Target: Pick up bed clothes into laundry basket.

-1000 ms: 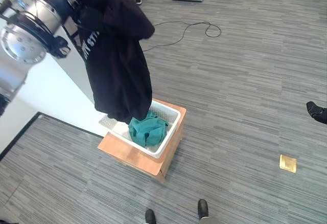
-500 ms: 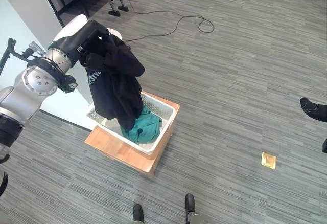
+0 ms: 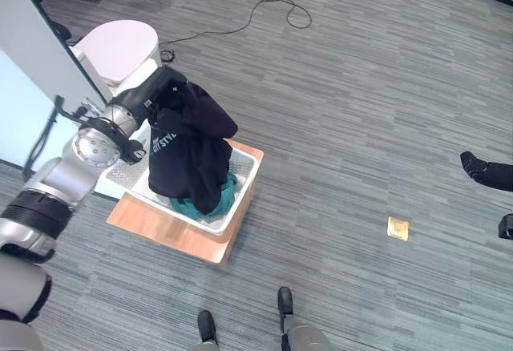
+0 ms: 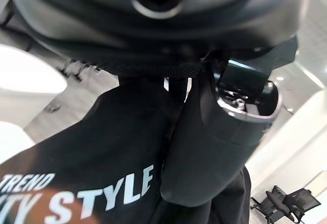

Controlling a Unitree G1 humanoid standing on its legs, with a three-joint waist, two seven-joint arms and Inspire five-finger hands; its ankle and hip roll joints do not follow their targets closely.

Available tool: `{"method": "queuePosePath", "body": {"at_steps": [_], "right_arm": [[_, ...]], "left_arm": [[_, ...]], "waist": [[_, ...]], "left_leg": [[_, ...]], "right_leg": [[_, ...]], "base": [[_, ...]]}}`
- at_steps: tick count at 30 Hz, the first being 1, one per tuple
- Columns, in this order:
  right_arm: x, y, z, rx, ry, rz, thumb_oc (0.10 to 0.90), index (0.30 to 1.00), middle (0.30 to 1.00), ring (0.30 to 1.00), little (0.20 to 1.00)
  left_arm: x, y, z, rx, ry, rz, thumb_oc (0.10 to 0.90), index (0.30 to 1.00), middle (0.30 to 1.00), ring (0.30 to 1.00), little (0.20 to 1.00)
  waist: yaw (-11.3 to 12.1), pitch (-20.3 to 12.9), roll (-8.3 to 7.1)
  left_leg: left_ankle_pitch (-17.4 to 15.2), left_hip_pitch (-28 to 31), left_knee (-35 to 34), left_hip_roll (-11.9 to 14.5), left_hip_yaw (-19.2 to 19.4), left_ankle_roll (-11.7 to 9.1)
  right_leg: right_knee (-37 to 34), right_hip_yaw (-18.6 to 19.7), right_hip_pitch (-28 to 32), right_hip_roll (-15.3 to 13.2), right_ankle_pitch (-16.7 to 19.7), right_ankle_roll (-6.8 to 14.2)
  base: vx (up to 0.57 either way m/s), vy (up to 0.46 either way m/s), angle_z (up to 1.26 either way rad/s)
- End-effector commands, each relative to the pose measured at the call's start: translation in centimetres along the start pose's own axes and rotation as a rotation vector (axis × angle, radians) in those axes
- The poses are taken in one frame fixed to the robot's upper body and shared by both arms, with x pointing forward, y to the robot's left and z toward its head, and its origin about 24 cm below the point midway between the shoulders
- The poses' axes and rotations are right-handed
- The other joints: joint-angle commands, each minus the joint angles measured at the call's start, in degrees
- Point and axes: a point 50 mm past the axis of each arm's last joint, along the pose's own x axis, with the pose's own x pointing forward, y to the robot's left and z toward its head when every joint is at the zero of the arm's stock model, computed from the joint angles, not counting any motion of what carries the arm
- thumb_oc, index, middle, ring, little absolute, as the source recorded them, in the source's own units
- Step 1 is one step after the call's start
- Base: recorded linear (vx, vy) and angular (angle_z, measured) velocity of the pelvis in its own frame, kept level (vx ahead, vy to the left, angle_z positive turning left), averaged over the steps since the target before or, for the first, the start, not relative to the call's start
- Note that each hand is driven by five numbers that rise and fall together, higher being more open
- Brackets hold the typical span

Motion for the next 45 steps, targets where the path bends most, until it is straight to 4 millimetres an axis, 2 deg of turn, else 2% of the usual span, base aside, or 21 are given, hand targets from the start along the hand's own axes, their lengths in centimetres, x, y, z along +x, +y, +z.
{"method": "queuePosePath", "body": {"at_steps": [1,2,4,6,10,14,18,19,20,21,27,29,30,32,33,36,40,42,43,44,45], "right_arm": [[1.5,-1.8,5.4,0.026,-0.262,-0.101,0.800,0.900,0.900,0.900,0.900],[1.5,-1.7,5.6,0.033,-0.268,-0.102,0.800,0.900,0.900,0.900,0.900],[1.6,-1.7,5.8,0.036,-0.277,-0.100,0.800,0.900,0.900,0.900,0.900],[1.6,-1.5,5.9,0.045,-0.284,-0.094,0.800,0.900,0.900,0.900,0.900],[1.5,-1.3,6.2,0.042,-0.297,-0.074,0.800,0.900,0.900,0.900,0.900],[1.3,-1.3,6.4,0.040,-0.311,-0.068,0.800,0.900,0.900,0.900,0.900],[1.0,-1.4,6.4,0.028,-0.312,-0.065,0.800,0.900,0.900,0.900,0.900],[1.0,-1.6,6.4,0.021,-0.309,-0.069,0.800,0.900,0.900,0.900,0.900],[1.0,-1.6,6.3,0.018,-0.306,-0.069,0.800,0.900,0.900,0.900,0.900],[1.0,-1.6,6.2,0.019,-0.301,-0.067,0.800,0.900,0.900,0.900,0.900],[1.4,-1.6,6.5,0.013,-0.304,-0.065,0.800,0.900,0.900,0.900,0.900],[1.8,-1.8,6.4,-0.006,-0.289,-0.069,0.800,0.900,0.900,0.900,0.900],[1.8,-1.8,6.4,-0.006,-0.290,-0.068,0.800,0.900,0.900,0.900,0.900],[1.9,-2.0,6.3,-0.015,-0.278,-0.082,0.800,0.900,0.900,0.900,0.900],[2.0,-2.1,6.3,-0.016,-0.271,-0.087,0.800,0.900,0.900,0.900,0.900],[2.1,-2.7,6.1,-0.037,-0.258,-0.108,0.800,0.900,0.900,0.900,0.900],[2.1,-3.4,6.2,-0.049,-0.258,-0.124,0.800,0.900,0.900,0.900,0.900],[2.0,-3.7,6.3,-0.047,-0.263,-0.136,0.800,0.900,0.900,0.900,0.900],[1.4,-3.8,6.1,-0.035,-0.272,-0.142,0.800,0.900,0.900,0.900,0.900],[1.4,-3.8,6.2,-0.037,-0.275,-0.138,0.800,0.900,0.900,0.900,0.900],[1.0,-3.6,6.3,-0.035,-0.293,-0.134,0.800,0.900,0.900,0.900,0.900]], "left_arm": [[0.4,6.0,2.2,-0.029,-0.083,0.250,0.400,0.300,0.300,0.300,0.300],[0.6,5.5,1.0,-0.035,-0.021,0.254,0.400,0.300,0.300,0.300,0.300],[0.7,5.4,0.4,-0.047,0.006,0.262,0.400,0.300,0.300,0.300,0.300],[0.7,4.9,-1.2,-0.073,0.080,0.272,0.400,0.300,0.300,0.300,0.300],[-0.1,4.9,-4.2,-0.040,0.234,0.307,0.400,0.300,0.300,0.300,0.300],[-0.8,5.2,-5.7,-0.041,0.309,0.328,0.400,0.300,0.300,0.300,0.300],[-1.4,5.8,-6.3,0.009,0.343,0.328,0.400,0.300,0.300,0.300,0.300],[-1.7,5.9,-6.8,0.018,0.370,0.312,0.439,0.359,0.359,0.359,0.359],[-1.7,6.0,-6.9,0.025,0.376,0.317,0.800,0.900,0.900,0.900,0.900],[-1.8,6.0,-6.9,0.037,0.379,0.311,0.800,0.900,0.900,0.900,0.900],[-1.6,6.9,-5.5,-0.070,0.283,0.375,0.800,0.900,0.900,0.900,0.900],[-1.6,8.5,-3.7,-0.136,0.174,0.427,0.800,0.900,0.900,0.900,0.900],[-1.7,8.5,-3.7,-0.138,0.174,0.428,0.800,0.900,0.900,0.900,0.900],[-2.1,10.3,-1.8,-0.210,0.056,0.508,0.800,0.900,0.900,0.900,0.900],[-2.3,10.5,-1.5,-0.229,0.030,0.517,0.800,0.900,0.900,0.900,0.900],[-3.9,12.7,0.9,-0.261,-0.124,0.596,0.800,0.900,0.900,0.900,0.900],[-6.1,14.4,2.5,-0.263,-0.241,0.663,0.800,0.900,0.900,0.900,0.900],[-7.4,15.4,3.9,-0.273,-0.341,0.715,0.800,0.900,0.900,0.900,0.900],[-9.1,15.4,4.8,-0.292,-0.436,0.758,0.800,0.900,0.900,0.900,0.900],[-9.3,15.3,4.6,-0.293,-0.433,0.760,0.800,0.900,0.900,0.900,0.900],[-10.4,14.9,4.8,-0.311,-0.483,0.783,0.800,0.900,0.900,0.900,0.900]], "waist": [[-0.38,-2.45,-0.97],[-0.85,-2.31,-1.42],[-0.94,-2.31,-1.60],[-1.36,-2.29,-2.15],[-2.31,-2.40,-3.32],[-2.63,-2.38,-3.79],[-2.41,-2.33,-3.70],[-2.25,-2.39,-3.43],[-2.21,-2.43,-3.29],[-2.10,-2.44,-3.03],[-1.11,-2.62,-1.73],[-0.46,-3.05,-1.01],[-0.52,-3.01,-1.00],[0.17,-3.43,-0.56],[0.24,-3.53,-0.42],[1.17,-4.13,0.14],[1.97,-4.90,0.63],[2.61,-5.09,0.61],[3.14,-5.30,0.49],[3.01,-5.37,0.64],[3.09,-5.64,0.79]], "left_leg": [[-0.04,-3.65,-0.04,-1.81,-1.81,2.45],[-0.15,-3.76,-0.04,-1.66,-1.33,2.45],[-0.19,-3.91,-0.04,-1.60,-1.11,2.46],[-0.35,-3.95,-0.04,-1.41,-0.62,2.47],[-0.66,-3.90,-0.04,-1.00,0.41,2.48],[-0.94,-3.80,-0.04,-1.01,0.94,2.49],[-1.16,-3.61,-0.04,-1.12,1.30,2.55],[-1.33,-3.46,-0.04,-1.25,1.30,2.60],[-1.43,-3.35,-0.04,-1.37,1.30,2.63],[-1.50,-3.24,-0.04,-1.48,1.26,2.64],[-1.79,-2.84,-0.04,-2.05,0.75,2.74],[-1.91,-2.49,-0.04,-2.34,0.41,2.75],[-1.92,-2.46,-0.04,-2.34,0.40,2.75],[-1.95,-2.23,-0.04,-2.55,0.02,2.75],[-2.00,-2.10,-0.04,-2.62,-0.10,2.73],[-2.11,-1.66,-0.04,-2.78,-0.69,2.70],[-2.24,-1.15,-0.04,-2.93,-1.39,2.62],[-2.27,-1.10,-0.04,-2.96,-1.68,2.56],[-2.41,-0.93,-0.04,-2.95,-1.92,2.48],[-2.41,-0.88,-0.04,-2.97,-1.89,2.48],[-2.54,-0.77,-0.04,-3.04,-1.97,2.48]], "right_leg": [[2.87,0.05,3.56,1.39,-7.94,3.63],[2.81,0.40,3.13,1.57,-7.73,3.68],[2.75,0.65,2.88,1.68,-7.62,3.71],[2.79,1.13,2.42,1.85,-7.44,3.76],[2.73,1.75,1.90,2.19,-7.09,3.91],[2.61,2.16,1.67,2.27,-6.81,4.13],[2.62,2.37,1.61,2.12,-6.77,4.27],[2.50,2.23,1.78,1.96,-6.84,4.28],[2.45,2.21,1.92,1.89,-6.90,4.30],[2.43,2.14,2.09,1.76,-6.97,4.28],[2.41,1.62,2.89,1.17,-7.36,4.27],[2.52,1.19,3.35,0.98,-7.56,4.20],[2.52,1.18,3.39,0.98,-7.57,4.21],[2.49,0.87,3.91,0.86,-7.76,4.16],[2.45,0.73,4.17,0.83,-7.84,4.14],[2.42,0.04,5.07,0.62,-8.17,4.02],[2.36,-0.49,5.96,0.62,-8.59,3.84],[2.36,-0.71,6.13,0.64,-8.80,3.78],[2.32,-0.84,6.46,0.63,-9.07,3.69],[2.32,-0.81,6.50,0.61,-9.09,3.68],[2.28,-0.92,6.73,0.58,-9.28,3.60]], "base": [[0.00,0.015,-0.11],[0.00,0.015,-0.11],[0.00,0.010,-0.11],[0.02,0.002,-0.18],[0.03,0.004,-0.15],[0.02,0.008,-0.10],[0.02,0.016,-0.02],[0.03,0.034,-0.01],[0.03,0.040,-0.01],[0.00,0.000,0.00],[0.00,0.000,0.00],[0.00,0.000,0.00],[0.00,0.000,0.00],[0.01,-0.001,0.04],[0.01,0.000,0.08],[0.01,-0.001,0.08],[0.01,-0.009,0.07],[0.02,-0.019,0.06],[0.03,-0.020,0.08],[0.03,-0.027,0.13],[0.02,-0.022,0.13]]}}
